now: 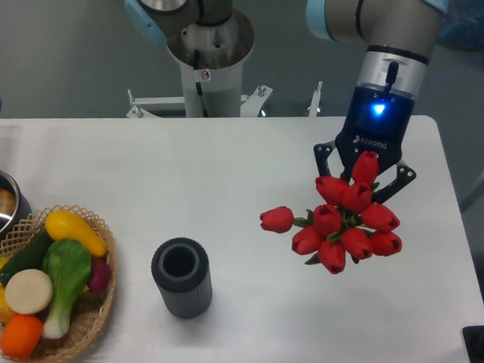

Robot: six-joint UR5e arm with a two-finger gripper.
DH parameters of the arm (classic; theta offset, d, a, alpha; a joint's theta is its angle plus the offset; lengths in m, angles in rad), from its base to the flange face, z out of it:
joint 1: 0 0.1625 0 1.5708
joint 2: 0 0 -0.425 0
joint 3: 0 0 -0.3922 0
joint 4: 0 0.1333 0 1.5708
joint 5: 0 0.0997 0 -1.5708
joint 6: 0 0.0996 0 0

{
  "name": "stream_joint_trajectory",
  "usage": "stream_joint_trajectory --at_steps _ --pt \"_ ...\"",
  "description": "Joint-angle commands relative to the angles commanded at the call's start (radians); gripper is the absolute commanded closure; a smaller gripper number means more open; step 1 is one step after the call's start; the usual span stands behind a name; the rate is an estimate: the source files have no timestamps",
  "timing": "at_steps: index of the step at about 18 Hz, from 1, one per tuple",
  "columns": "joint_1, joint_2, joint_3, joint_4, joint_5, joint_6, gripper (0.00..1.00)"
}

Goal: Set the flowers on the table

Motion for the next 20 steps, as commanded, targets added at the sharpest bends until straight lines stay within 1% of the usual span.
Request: stream_joint_trajectory --at_steps 2,9,10,11,17,18,20 --pt "-0.003 0.003 -0.009 0.0 0.002 0.0 0.76" --pt "-0.005 0.003 -0.008 -0.002 0.015 -0.002 0.76" --pt "-0.005 0.003 -0.011 0.0 0.024 0.0 0.76" --pt "-0.006 0.003 -0.011 0.0 0.031 0.002 0.79" --pt "-0.009 -0.003 -0.008 0.0 0.047 -0.002 0.79" --pt "-0.009 -0.003 -0.011 -0.002 0.073 -0.003 0.79" --pt "-0.018 -0.009 -0.015 -0.002 0.177 -0.002 0.79"
